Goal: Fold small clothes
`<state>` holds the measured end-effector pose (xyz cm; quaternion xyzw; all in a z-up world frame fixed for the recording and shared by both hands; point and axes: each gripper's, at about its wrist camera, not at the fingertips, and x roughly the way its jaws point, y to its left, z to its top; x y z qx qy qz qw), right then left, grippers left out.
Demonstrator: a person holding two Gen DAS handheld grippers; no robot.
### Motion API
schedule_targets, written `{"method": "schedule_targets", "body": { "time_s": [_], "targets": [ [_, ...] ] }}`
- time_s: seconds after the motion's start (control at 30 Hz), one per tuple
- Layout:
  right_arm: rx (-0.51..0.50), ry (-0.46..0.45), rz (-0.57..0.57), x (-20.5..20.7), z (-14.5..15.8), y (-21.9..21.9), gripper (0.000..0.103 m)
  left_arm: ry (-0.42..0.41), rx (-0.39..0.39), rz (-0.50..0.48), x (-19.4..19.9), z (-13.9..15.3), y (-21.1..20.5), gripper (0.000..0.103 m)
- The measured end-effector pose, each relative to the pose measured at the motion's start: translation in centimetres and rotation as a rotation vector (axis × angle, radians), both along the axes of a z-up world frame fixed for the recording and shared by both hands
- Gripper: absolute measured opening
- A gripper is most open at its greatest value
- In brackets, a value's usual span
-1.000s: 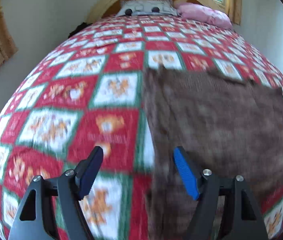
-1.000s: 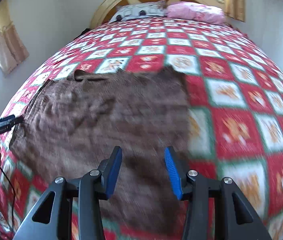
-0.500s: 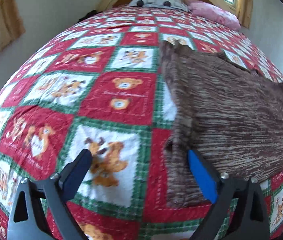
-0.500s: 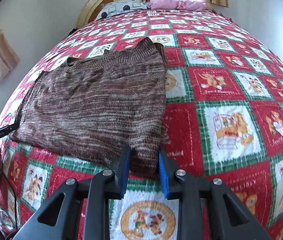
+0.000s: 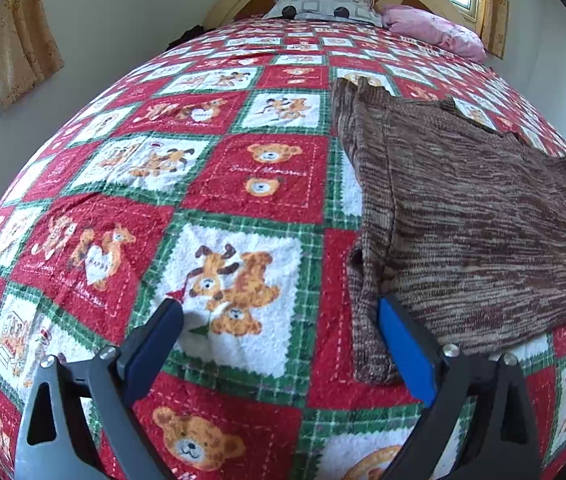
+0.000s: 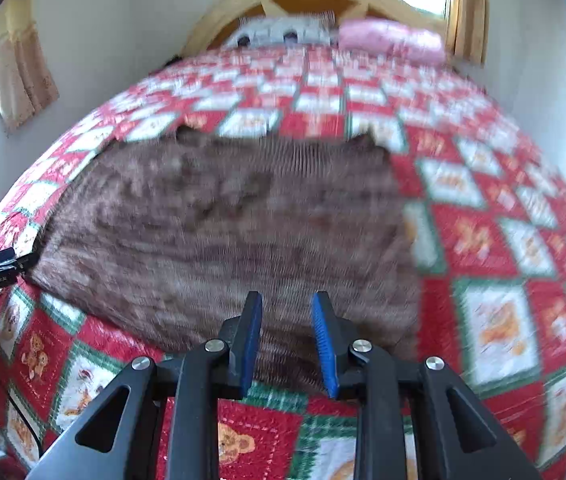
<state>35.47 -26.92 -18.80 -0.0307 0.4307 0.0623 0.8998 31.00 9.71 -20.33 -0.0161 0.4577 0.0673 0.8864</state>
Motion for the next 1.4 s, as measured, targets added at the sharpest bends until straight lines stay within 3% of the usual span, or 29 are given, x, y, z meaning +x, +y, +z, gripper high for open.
{"method": "schedule_targets", "body": {
  "time_s": [0.2, 0.43, 0.6, 0.67, 0.97, 1.2, 1.33, 1.4],
  "targets": [
    [-0.017, 0.006, 0.018, -1.2, -0.6, -0.3, 0.027, -0.009, 0.002, -0.009, -0.5, 0.0, 0.0, 0.101],
    [-0.029, -0.072, 0.086, -0.4, 2.7, 4.4, 0.030, -0.020, -0.003, 0.012, -0.9, 0.0, 0.1, 0.103],
    [-0.094, -0.056, 0.188, 1.0, 1.1, 9.8, 0.030, -0.018, 0.013, 0.016, -1.1, 0.0, 0.0, 0.103],
    [-0.085, -0.001, 0.194, 1.2, -0.4, 10.8, 0.030, -0.015, 0.006, 0.013, -1.2, -0.1, 0.0, 0.103],
    [-0.062, 0.000, 0.185, 0.2, -1.7, 10.1, 0.030, -0.014, -0.001, -0.001, -1.8, -0.1, 0.0, 0.103],
    [-0.163, -0.021, 0.190, -0.2, -1.4, 11.6, 0.030, -0.026, -0.012, -0.003, -2.5, 0.0, 0.1, 0.103],
    [-0.207, -0.089, 0.218, -1.7, -0.3, 12.8, 0.032, -0.061, -0.085, -0.005, -3.3, 0.5, 1.1, 0.103],
    [-0.210, -0.122, 0.256, -2.5, 0.1, 13.8, 0.043, -0.087, -0.128, -0.005, -3.8, 0.8, 1.7, 0.103]
  ]
}}
